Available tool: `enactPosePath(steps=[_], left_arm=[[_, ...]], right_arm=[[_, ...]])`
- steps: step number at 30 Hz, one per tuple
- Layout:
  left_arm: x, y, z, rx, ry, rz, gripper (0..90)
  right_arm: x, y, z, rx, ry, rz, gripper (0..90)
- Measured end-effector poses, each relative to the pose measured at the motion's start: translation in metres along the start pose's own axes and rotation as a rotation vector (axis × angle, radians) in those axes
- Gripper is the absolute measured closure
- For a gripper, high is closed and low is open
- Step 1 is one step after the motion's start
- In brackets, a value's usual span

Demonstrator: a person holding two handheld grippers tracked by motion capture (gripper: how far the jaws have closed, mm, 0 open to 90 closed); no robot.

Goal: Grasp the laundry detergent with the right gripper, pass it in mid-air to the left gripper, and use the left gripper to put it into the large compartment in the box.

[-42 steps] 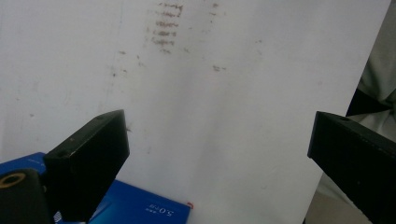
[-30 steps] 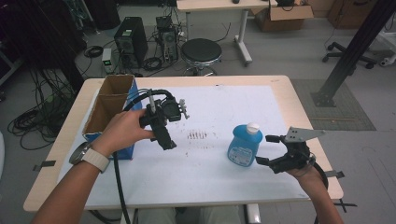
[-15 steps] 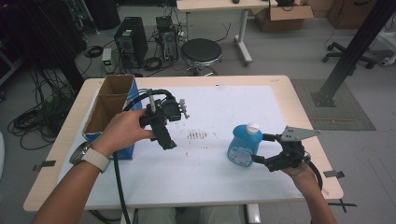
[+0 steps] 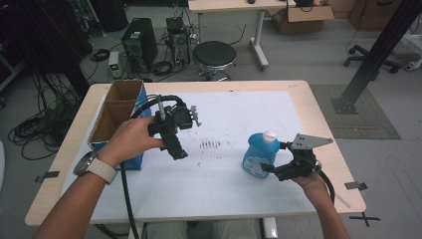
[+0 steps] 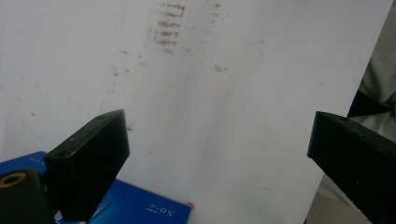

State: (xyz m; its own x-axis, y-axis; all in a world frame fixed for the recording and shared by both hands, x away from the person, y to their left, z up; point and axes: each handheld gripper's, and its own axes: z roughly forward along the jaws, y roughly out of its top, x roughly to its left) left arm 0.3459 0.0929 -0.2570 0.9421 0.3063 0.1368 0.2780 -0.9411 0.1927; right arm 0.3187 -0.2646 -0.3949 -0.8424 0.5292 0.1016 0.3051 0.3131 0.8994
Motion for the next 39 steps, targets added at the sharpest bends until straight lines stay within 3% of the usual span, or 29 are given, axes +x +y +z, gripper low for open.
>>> enactPosePath(steps=[22, 39], left_arm=[[0.001, 0.0, 0.001, 0.002, -0.001, -0.002, 6.1], [0.001, -0.001, 0.0, -0.002, 0.001, -0.003, 6.2]], right_arm=[[-0.001, -0.003, 0.016, -0.019, 0.0, 0.016, 8.5], [-0.001, -0.005, 0.017, -0.033, 0.003, 0.007, 21.9]])
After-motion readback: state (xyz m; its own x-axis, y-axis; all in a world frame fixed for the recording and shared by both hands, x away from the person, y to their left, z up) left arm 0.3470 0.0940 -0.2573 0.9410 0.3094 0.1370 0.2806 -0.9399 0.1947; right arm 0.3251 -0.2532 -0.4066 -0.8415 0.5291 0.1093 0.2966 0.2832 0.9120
